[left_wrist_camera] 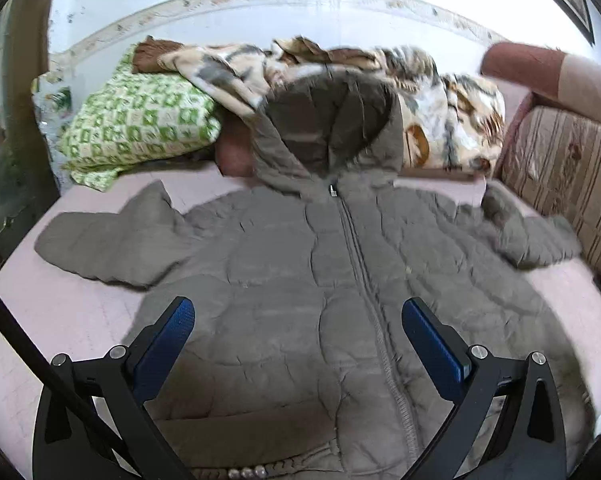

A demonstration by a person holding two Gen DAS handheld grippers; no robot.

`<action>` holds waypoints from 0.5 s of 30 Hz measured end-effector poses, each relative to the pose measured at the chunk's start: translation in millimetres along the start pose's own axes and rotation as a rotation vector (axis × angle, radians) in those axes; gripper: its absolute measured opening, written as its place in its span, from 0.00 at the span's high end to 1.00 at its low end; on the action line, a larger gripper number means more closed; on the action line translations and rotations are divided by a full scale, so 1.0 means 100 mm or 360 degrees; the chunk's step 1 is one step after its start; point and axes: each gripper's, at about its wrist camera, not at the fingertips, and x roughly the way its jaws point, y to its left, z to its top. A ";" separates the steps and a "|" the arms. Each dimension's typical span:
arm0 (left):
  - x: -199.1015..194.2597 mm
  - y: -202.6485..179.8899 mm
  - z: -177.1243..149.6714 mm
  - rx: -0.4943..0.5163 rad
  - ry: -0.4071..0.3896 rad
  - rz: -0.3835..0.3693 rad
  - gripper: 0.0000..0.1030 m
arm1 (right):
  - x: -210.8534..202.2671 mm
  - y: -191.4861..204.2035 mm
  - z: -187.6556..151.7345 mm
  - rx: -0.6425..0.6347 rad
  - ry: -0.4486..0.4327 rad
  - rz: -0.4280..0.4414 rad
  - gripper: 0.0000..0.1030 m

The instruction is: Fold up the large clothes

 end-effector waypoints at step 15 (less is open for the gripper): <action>0.23 0.03 0.03 0.0062 0.0030 -0.0074 0.00 | 1.11 -1.66 1.74 0.0456 -0.0244 -0.0538 0.42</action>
